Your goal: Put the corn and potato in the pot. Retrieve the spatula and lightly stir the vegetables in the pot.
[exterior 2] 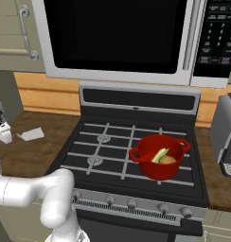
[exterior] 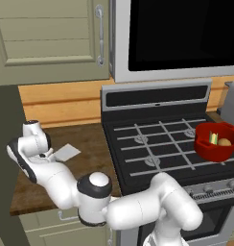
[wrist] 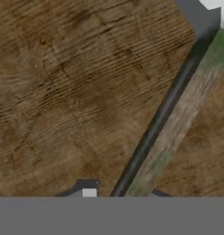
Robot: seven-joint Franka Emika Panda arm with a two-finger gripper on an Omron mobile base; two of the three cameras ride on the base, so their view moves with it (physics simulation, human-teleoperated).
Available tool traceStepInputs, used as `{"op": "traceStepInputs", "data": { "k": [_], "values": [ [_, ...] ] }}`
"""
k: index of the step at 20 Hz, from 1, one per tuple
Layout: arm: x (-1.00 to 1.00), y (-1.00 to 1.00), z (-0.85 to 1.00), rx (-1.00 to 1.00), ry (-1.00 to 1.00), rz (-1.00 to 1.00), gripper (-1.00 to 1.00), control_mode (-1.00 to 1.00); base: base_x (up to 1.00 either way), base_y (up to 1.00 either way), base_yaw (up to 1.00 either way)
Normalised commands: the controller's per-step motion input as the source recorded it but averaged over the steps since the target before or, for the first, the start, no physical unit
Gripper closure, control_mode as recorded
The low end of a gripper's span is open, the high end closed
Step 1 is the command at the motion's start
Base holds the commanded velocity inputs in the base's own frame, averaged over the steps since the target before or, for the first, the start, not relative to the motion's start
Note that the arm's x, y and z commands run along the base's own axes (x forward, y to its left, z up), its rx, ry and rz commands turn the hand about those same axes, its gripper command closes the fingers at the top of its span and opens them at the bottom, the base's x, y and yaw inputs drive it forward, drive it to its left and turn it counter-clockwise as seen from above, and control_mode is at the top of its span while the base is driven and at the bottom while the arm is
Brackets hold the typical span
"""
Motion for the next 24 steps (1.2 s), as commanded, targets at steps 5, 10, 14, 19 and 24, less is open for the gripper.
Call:
{"op": "traceStepInputs", "data": {
  "k": [5, 10, 14, 19, 24],
  "values": [
    [0.0, 0.01, 0.0, 0.0, 0.0, 0.0, 1.0, -1.0, 0.0, 0.0, 0.0],
    [-0.26, 0.0, 0.05, 0.0, 0.0, 0.0, 1.0, -1.0, 0.0, 0.0, 0.0],
    [-0.87, 0.0, 0.34, 0.04, -0.14, -0.07, 1.0, -1.0, 0.0, 0.0, 0.0],
    [-0.85, 0.0, 0.58, 0.13, -0.23, -0.19, 1.0, -1.0, 0.0, 0.0, 0.0],
    [-0.91, -0.13, 0.46, 0.24, -0.32, -0.24, 1.0, -1.0, 0.0, 0.0, 0.0]
  ]
}}
